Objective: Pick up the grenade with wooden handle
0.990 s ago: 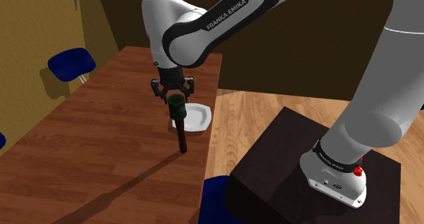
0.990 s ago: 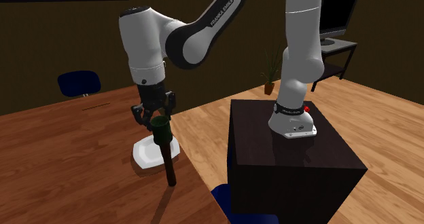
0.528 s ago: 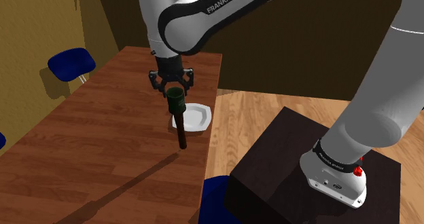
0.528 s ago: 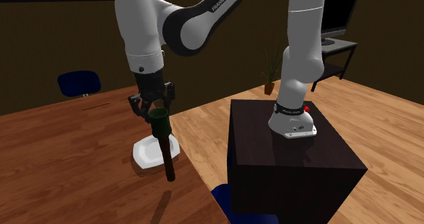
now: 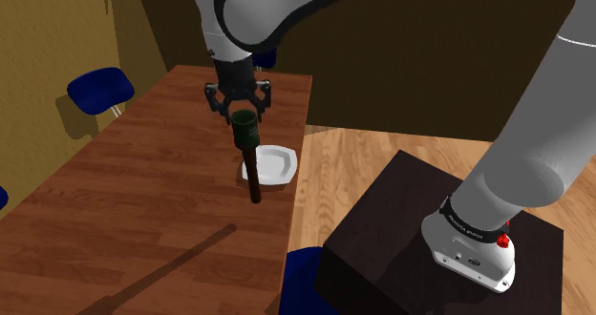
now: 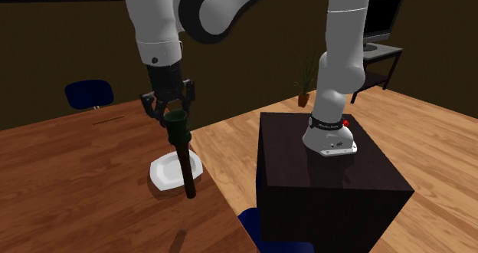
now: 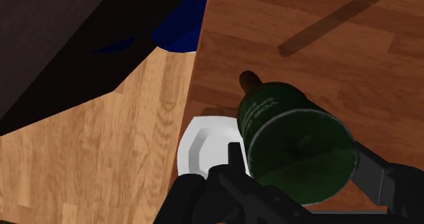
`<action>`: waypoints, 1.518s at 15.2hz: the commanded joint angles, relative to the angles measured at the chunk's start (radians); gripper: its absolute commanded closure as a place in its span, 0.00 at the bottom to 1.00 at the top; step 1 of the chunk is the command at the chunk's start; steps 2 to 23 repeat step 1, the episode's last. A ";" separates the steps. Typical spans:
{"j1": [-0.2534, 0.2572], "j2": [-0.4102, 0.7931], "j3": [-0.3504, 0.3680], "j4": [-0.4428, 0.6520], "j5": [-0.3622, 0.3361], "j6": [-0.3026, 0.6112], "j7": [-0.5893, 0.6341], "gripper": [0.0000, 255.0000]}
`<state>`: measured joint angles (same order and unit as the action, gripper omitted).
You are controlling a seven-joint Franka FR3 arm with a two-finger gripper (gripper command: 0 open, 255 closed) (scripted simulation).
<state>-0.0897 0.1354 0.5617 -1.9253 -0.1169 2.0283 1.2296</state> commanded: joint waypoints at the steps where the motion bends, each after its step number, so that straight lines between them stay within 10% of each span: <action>1: -0.001 -0.004 0.000 0.004 0.003 -0.007 -0.003 1.00; 23: -0.001 -0.004 0.000 0.004 0.003 -0.007 -0.003 1.00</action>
